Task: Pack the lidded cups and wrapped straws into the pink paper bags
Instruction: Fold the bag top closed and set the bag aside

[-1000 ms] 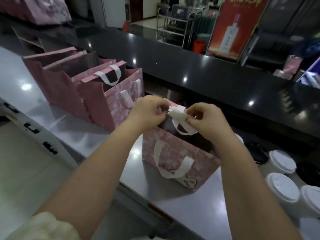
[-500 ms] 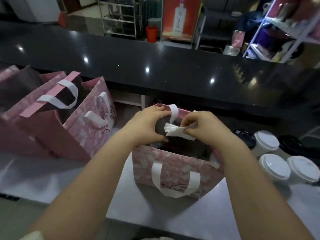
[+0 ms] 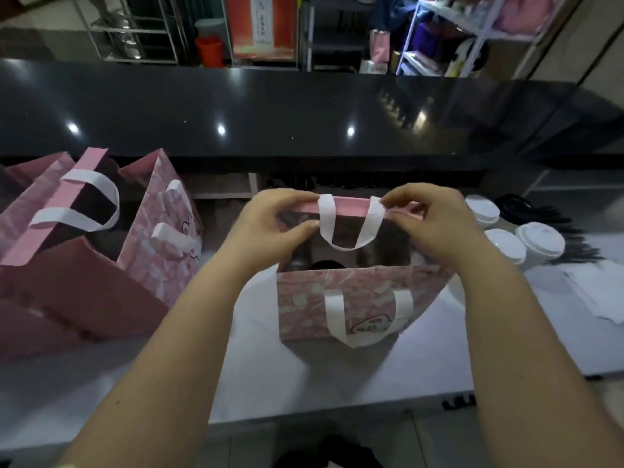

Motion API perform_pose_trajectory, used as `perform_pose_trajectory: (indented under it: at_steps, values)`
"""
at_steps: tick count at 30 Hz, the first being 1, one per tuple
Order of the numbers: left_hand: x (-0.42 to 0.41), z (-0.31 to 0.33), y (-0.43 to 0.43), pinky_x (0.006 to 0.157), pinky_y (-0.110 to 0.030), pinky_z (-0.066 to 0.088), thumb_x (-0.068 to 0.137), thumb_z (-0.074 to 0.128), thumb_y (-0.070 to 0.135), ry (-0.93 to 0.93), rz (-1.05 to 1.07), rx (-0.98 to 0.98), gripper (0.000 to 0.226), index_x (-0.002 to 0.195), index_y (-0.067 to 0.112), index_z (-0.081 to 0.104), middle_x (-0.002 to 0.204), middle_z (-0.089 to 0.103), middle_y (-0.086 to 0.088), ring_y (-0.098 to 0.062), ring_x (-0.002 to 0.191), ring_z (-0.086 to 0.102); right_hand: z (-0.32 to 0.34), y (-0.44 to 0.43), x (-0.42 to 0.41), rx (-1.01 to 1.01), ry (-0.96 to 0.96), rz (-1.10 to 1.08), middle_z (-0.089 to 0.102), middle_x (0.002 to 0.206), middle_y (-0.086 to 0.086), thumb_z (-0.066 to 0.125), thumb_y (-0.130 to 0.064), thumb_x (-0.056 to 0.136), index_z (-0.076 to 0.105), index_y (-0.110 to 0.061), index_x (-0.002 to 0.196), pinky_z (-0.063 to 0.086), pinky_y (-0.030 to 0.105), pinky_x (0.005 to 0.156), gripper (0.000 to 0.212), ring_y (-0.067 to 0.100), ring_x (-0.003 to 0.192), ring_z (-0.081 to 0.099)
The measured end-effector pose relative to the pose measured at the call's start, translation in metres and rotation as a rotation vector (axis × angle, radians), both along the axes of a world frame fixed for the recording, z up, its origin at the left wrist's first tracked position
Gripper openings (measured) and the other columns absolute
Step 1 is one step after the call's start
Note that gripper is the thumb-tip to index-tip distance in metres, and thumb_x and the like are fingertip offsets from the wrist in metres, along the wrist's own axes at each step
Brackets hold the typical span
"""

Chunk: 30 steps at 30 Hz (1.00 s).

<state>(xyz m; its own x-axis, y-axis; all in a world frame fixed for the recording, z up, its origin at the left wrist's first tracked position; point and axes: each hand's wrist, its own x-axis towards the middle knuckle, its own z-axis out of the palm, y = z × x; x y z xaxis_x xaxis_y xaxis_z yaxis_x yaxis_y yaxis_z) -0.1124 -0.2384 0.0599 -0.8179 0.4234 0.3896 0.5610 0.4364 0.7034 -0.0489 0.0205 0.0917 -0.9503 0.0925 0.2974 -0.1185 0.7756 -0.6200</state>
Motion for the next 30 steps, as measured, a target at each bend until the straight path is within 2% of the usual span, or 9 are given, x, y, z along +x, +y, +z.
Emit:
perform_pose_trajectory:
  at_steps: [3,8,11,14,18,21,24,27,30]
  values:
    - [0.009,-0.008,-0.015,0.094,-0.032,0.05,0.081,0.073,0.041,-0.059,0.039,0.209,0.031,0.111,0.037,0.068,0.109,0.066,0.018,-0.005,0.106,0.06,-0.014,0.019,0.028,-0.189,0.157,-0.147,0.069,0.092,-0.023,0.071,-0.014,0.085,0.07,-0.038,0.094,0.05,0.018,0.082,0.026,-0.003,0.09,0.063]
    - [0.039,-0.049,-0.028,0.102,-0.053,0.045,0.083,0.063,0.059,-0.125,0.064,0.546,0.051,0.123,0.027,0.06,0.129,0.06,-0.004,-0.024,0.122,0.055,-0.056,0.037,0.069,-0.788,0.212,-0.156,0.072,0.11,0.003,0.071,-0.036,0.084,0.069,-0.023,0.111,0.053,0.043,0.095,0.03,0.023,0.105,0.066]
    - [0.061,-0.078,-0.028,0.108,-0.052,0.039,0.083,0.06,0.062,-0.049,0.08,0.535,0.071,0.137,0.016,0.05,0.146,0.047,-0.004,-0.026,0.139,0.038,-0.08,0.036,0.077,-0.945,0.06,-0.05,0.067,0.121,0.012,0.068,-0.05,0.083,0.065,-0.016,0.118,0.047,0.053,0.1,0.049,0.032,0.114,0.062]
    - [0.068,-0.091,-0.027,0.115,-0.048,0.031,0.081,0.066,0.06,0.045,0.081,0.409,0.081,0.146,0.019,0.04,0.155,0.035,0.002,-0.022,0.146,0.026,-0.086,0.035,0.078,-1.053,-0.05,0.047,0.059,0.134,0.012,0.067,-0.072,0.068,0.055,-0.009,0.131,0.049,0.045,0.1,0.09,0.03,0.124,0.055]
    - [0.072,-0.09,-0.021,0.11,-0.039,0.039,0.078,0.073,0.054,-0.059,0.114,0.373,0.077,0.145,0.034,0.041,0.149,0.043,0.012,-0.014,0.138,0.041,-0.082,0.036,0.075,-1.101,-0.108,0.204,0.05,0.141,0.02,0.058,-0.081,0.065,0.044,0.001,0.14,0.046,0.046,0.102,0.111,0.035,0.13,0.048]
    - [0.075,-0.089,-0.015,0.097,-0.032,0.052,0.075,0.076,0.051,-0.298,0.139,0.502,0.062,0.132,0.045,0.053,0.133,0.058,0.018,-0.008,0.121,0.057,-0.087,0.039,0.076,-1.108,-0.134,0.259,0.054,0.137,0.016,0.068,-0.05,0.079,0.046,-0.001,0.139,0.047,0.043,0.101,0.081,0.035,0.129,0.047]
    - [0.073,-0.091,-0.01,0.085,-0.03,0.057,0.075,0.079,0.043,-0.4,0.074,0.592,0.047,0.119,0.035,0.067,0.114,0.071,0.007,-0.013,0.106,0.067,-0.095,0.044,0.075,-1.094,-0.173,0.163,0.064,0.117,0.017,0.059,-0.009,0.084,0.055,-0.006,0.129,0.053,0.042,0.094,0.045,0.042,0.118,0.053]
    - [0.075,-0.091,0.0,0.076,-0.029,0.058,0.072,0.078,0.04,-0.467,0.112,0.594,0.027,0.098,0.037,0.074,0.099,0.075,0.004,-0.014,0.092,0.071,-0.099,0.04,0.069,-1.111,-0.19,0.156,0.065,0.117,0.017,0.056,-0.009,0.084,0.057,-0.008,0.126,0.054,0.042,0.091,0.042,0.032,0.11,0.06]
    - [0.078,-0.09,0.005,0.072,-0.027,0.057,0.077,0.071,0.038,-0.518,0.171,0.689,0.019,0.096,0.036,0.074,0.093,0.075,0.003,-0.015,0.087,0.072,-0.104,0.023,0.061,-1.18,-0.119,0.073,0.073,0.104,0.001,0.055,-0.02,0.086,0.063,-0.017,0.112,0.055,0.028,0.081,0.027,0.017,0.098,0.068]
